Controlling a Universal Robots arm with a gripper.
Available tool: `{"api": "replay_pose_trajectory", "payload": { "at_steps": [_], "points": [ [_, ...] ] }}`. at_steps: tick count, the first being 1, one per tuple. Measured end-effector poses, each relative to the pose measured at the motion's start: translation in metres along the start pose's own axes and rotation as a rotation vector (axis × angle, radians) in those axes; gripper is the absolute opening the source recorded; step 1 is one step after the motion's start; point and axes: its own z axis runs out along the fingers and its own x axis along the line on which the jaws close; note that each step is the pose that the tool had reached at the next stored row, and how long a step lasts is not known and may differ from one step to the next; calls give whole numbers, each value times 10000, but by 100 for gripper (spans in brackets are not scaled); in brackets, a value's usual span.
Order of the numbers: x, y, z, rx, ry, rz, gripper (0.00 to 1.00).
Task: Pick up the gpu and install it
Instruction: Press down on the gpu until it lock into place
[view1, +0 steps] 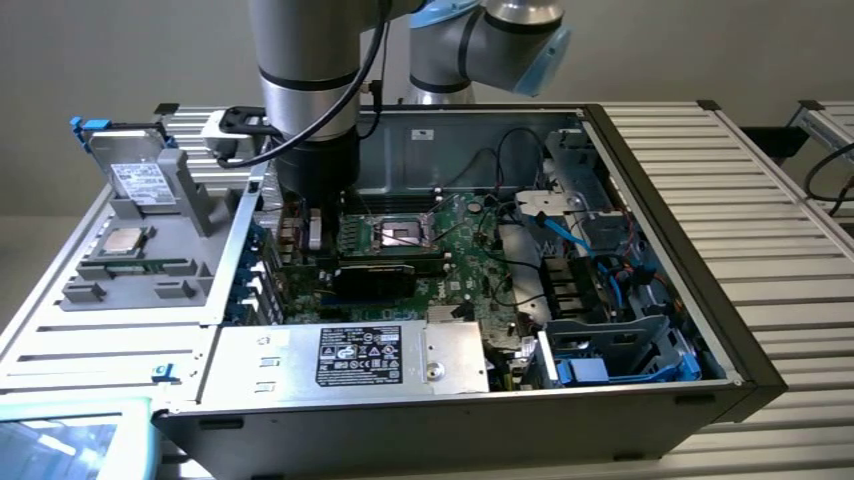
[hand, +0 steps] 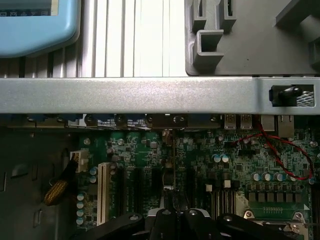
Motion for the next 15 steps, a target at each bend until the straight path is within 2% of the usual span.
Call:
{"api": "replay_pose_trajectory", "payload": {
  "at_steps": [15],
  "points": [
    [1,1,37,10,-13,0,12]
  ]
}}
